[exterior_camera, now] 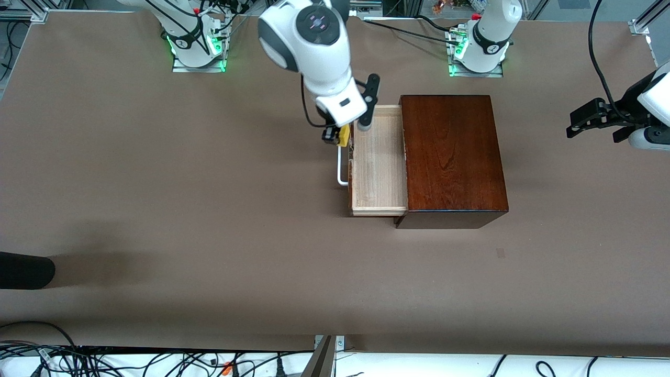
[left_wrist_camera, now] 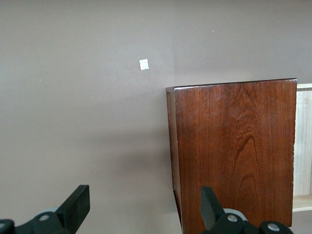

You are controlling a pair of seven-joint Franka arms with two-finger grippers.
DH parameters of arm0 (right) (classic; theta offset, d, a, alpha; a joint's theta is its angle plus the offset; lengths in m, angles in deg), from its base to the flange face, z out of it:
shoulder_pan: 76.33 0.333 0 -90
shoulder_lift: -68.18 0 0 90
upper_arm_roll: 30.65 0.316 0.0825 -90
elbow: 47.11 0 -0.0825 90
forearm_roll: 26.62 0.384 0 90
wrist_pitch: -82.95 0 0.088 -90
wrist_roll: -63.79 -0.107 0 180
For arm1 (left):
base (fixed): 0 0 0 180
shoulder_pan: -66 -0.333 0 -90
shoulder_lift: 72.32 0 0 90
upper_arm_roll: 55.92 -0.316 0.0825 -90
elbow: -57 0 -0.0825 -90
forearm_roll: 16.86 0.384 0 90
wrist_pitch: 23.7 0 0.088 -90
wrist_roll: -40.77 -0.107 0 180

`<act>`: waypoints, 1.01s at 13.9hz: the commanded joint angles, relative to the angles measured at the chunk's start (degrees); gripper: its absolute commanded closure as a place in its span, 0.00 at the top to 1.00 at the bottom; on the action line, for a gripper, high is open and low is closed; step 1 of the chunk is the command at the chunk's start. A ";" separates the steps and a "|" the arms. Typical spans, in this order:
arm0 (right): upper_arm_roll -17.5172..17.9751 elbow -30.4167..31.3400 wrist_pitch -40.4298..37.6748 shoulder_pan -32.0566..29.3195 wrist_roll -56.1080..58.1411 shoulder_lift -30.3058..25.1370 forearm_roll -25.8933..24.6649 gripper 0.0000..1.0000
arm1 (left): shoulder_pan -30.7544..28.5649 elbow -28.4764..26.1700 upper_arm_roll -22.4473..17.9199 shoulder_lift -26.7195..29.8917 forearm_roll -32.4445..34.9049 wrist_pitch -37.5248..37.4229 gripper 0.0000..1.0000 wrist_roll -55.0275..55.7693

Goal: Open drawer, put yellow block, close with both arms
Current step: 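Carry the yellow cube with the right gripper over the open drawer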

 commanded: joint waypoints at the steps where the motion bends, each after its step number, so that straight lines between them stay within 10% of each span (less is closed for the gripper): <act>1: -0.33 -6.01 -1.32 2.13 -0.76 3.71 -2.21 0.30 | -0.01 -0.03 -0.10 0.44 0.65 -0.02 1.00 -1.21; 14: -0.42 -15.08 1.85 4.42 2.49 15.59 -4.85 0.33 | -0.01 0.24 -0.18 0.00 0.56 0.07 1.00 -1.21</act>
